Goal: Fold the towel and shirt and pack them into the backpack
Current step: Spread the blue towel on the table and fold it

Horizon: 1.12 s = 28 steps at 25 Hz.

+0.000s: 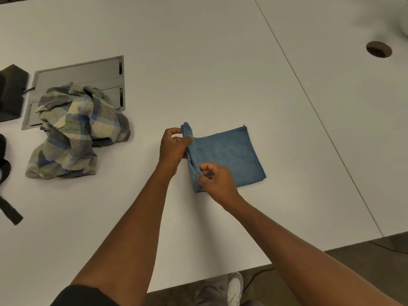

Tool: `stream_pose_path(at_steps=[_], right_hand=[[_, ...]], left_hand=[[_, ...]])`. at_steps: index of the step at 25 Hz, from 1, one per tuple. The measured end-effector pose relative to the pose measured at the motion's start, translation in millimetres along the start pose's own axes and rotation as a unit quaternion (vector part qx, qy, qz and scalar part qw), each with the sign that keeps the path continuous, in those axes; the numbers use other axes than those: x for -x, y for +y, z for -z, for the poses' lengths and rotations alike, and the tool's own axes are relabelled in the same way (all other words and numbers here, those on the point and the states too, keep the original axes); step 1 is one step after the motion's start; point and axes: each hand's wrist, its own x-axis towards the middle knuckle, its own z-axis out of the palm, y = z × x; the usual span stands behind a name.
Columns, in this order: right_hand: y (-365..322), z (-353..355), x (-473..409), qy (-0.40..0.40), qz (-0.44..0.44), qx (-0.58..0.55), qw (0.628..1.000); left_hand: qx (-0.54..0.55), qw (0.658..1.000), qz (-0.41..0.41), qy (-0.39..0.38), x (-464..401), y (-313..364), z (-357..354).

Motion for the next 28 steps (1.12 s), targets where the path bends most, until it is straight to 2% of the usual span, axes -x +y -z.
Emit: stream_pose_path(at_steps=[4, 8, 11, 18, 20, 24, 26, 28], right_hand=[[-2.9, 36.7, 6.0, 0.029, -0.023, -0.082, 0.996], [8.1, 82.1, 7.8, 0.087, -0.051, -0.098, 0.990], [23.0, 110.9, 10.7, 0.133, -0.065, -0.083, 0.985], [62.8, 138.7, 3.5, 0.172, -0.110, -0.002, 0.979], [67.7, 136.6, 2.3, 0.178, -0.128, 0.031, 0.975], [70.1, 134.1, 0.6, 0.172, -0.135, 0.167, 0.962], [68.7, 133.2, 0.8, 0.174, -0.145, 0.191, 0.955], [68.2, 130.7, 0.3, 0.196, -0.117, 0.225, 0.947]], left_hand=[[-0.017, 0.999, -0.015, -0.026, -0.5, 19.5, -48.6], [-0.018, 0.999, -0.005, -0.040, 2.9, 23.9, -95.5], [-0.019, 0.999, 0.007, -0.050, 4.9, 20.1, -125.2], [-0.037, 0.996, 0.044, -0.067, -7.3, 3.3, -169.5], [-0.082, 0.994, 0.043, -0.057, -8.9, -2.0, -172.3], [-0.194, 0.980, -0.034, -0.043, -4.1, -9.4, -172.0], [-0.216, 0.971, -0.092, -0.041, 3.5, -11.5, -169.9], [-0.283, 0.945, -0.161, -0.023, 11.5, -20.0, -165.9]])
